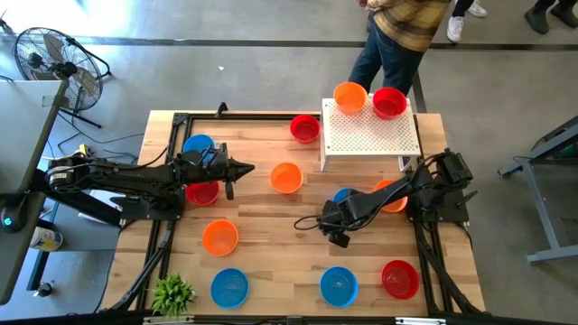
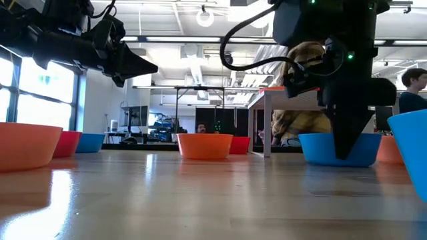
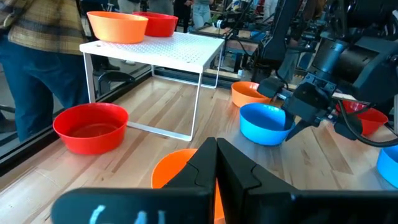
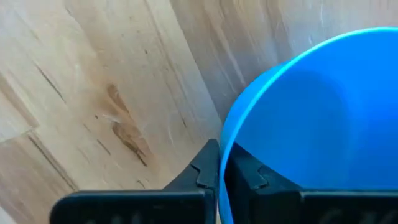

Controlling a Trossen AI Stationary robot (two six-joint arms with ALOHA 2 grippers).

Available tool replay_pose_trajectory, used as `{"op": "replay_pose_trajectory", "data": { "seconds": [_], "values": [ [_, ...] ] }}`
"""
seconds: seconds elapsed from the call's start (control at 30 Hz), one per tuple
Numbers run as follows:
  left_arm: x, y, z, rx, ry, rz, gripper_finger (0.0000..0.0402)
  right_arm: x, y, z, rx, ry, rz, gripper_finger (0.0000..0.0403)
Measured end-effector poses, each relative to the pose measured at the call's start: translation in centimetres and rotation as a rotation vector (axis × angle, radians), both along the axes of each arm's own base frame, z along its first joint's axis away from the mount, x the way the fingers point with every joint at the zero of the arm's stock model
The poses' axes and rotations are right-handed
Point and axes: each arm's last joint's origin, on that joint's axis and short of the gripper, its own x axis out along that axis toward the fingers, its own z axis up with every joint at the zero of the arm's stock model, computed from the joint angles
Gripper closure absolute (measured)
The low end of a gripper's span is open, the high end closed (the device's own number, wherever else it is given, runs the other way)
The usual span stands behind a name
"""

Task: Pick & Place Mini bowls
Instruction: Put the blue bowl on the shelf

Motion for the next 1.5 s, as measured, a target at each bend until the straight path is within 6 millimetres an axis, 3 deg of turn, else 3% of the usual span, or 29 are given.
{"op": "replay_pose_trajectory", "data": {
  "seconds": [0.17,0.43,0.73,0.9,1.03,1.2,1.5],
  "values": [
    [0.0,0.0,0.0,0.0,0.0,0.0,0.0401,0.8,0.3,1.0,0.04,-0.018,0.052,0.0398],
    [0.0,0.0,0.0,0.0,0.0,0.0,0.0401,2.9,1.1,4.8,0.073,-0.086,0.204,0.0401],
    [0.0,0.0,0.0,0.0,0.0,0.0,0.0401,4.3,1.3,11.4,0.033,-0.127,0.337,0.0401],
    [0.0,0.0,0.0,0.0,0.0,0.0,0.0401,3.8,0.4,15.3,-0.031,-0.122,0.373,0.0402],
    [0.0,0.0,0.0,-0.001,0.0,-0.002,0.0401,1.7,-1.7,18.4,-0.09,-0.15,0.33,0.0402],
    [0.0,0.0,0.0,-0.001,0.0,-0.005,0.0401,-2.2,-6.0,20.4,-0.142,-0.136,0.209,0.0402],
    [0.0,0.0,0.0,-0.001,0.0,-0.004,0.0401,-5.8,-14.4,19.8,-0.138,-0.066,0.105,0.0402]
  ]
}}
